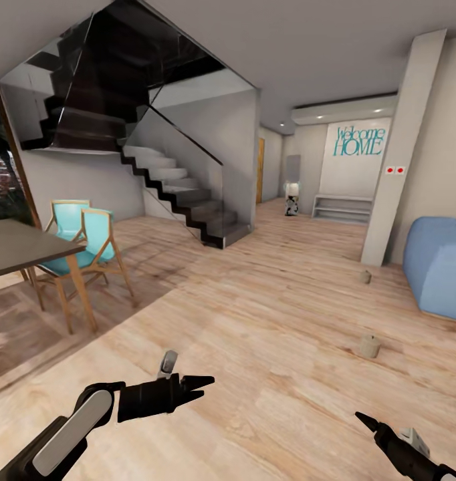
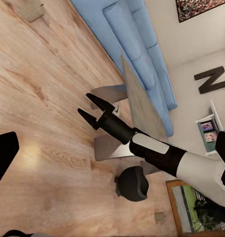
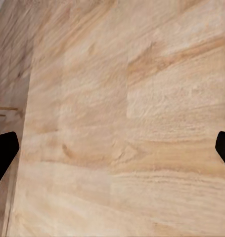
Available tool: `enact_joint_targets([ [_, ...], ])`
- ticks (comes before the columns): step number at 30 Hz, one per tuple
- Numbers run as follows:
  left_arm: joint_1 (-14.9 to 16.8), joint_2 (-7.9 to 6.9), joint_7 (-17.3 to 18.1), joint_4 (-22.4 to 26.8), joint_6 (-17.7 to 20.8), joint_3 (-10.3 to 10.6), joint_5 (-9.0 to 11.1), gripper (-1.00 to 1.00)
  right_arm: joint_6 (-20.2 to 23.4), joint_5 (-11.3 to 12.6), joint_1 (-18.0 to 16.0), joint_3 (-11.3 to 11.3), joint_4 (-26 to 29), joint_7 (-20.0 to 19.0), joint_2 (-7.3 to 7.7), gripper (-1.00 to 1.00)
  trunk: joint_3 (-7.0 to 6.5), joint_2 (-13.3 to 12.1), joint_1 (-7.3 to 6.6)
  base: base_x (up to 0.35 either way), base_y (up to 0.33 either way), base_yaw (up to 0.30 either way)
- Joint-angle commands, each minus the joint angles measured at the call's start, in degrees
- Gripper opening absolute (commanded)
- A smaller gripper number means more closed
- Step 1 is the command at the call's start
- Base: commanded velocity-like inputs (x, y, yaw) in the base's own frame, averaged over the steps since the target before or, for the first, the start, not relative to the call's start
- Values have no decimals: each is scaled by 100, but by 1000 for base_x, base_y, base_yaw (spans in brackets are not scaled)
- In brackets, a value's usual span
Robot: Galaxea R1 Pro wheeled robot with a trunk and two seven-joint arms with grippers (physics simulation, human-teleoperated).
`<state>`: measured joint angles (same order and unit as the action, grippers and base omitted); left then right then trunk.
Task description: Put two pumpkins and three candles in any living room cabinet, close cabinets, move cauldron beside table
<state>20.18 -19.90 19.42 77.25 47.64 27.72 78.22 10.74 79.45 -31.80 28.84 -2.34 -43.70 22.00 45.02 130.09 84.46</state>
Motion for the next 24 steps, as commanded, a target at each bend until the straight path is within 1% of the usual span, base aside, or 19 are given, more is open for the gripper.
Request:
enact_joint_targets([
  [1,4,-8,17,1,8,5,0,100,51,62,-11,34,-21,-34,-3,100,6,3,2,328,0,-292],
  [8,4,-12,17,1,8,5,0,100,51,62,-11,34,-21,-13,-3,100,6,3,2,328,0,-292],
  [10,4,-9,17,1,8,5,-1,100,57,62,-11,34,-16,153,-7,100,6,3,2,328,0,-292],
  [12,4,-8,17,1,7,5,0,100,59,62,-11,34,-14,236,-15,100,6,3,2,328,0,-292],
  [21,4,-5,17,1,8,5,-8,100,141,75,-11,28,14,394,-32,100,17,3,2,328,0,-278],
  [24,4,-5,17,1,6,5,-7,100,173,70,-11,33,21,453,-37,100,30,3,2,328,0,-162],
])
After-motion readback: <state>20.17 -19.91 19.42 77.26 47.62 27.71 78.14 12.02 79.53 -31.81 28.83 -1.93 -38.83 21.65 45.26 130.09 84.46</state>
